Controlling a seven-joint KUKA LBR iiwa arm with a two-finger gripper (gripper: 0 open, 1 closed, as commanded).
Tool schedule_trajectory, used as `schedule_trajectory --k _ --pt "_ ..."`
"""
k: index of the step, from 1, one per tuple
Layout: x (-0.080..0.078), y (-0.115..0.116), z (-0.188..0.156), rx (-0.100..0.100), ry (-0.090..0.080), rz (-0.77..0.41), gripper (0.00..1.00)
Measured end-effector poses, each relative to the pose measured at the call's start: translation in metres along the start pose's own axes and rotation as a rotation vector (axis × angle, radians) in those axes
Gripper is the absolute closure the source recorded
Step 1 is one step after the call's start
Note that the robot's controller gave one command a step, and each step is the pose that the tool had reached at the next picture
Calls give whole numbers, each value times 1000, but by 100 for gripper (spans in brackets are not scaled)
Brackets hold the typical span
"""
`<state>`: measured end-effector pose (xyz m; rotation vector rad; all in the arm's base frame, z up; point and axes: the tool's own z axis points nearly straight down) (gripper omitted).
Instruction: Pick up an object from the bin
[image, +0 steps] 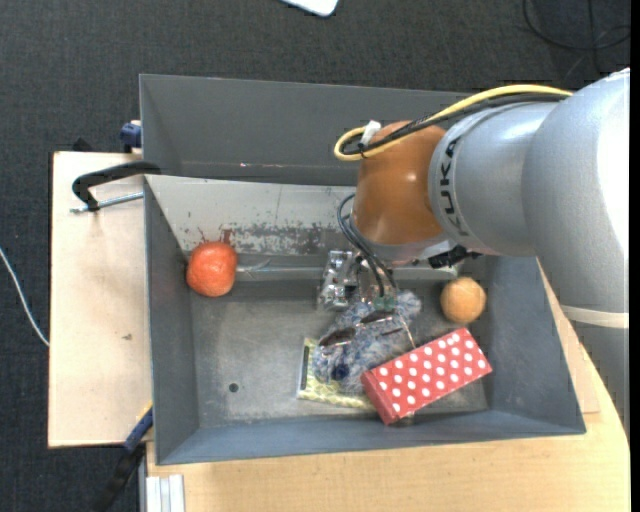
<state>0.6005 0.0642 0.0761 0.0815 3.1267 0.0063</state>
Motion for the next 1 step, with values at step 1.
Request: schedule_trajectory --k 1 --pt "2 0 3 1 6 0 0"
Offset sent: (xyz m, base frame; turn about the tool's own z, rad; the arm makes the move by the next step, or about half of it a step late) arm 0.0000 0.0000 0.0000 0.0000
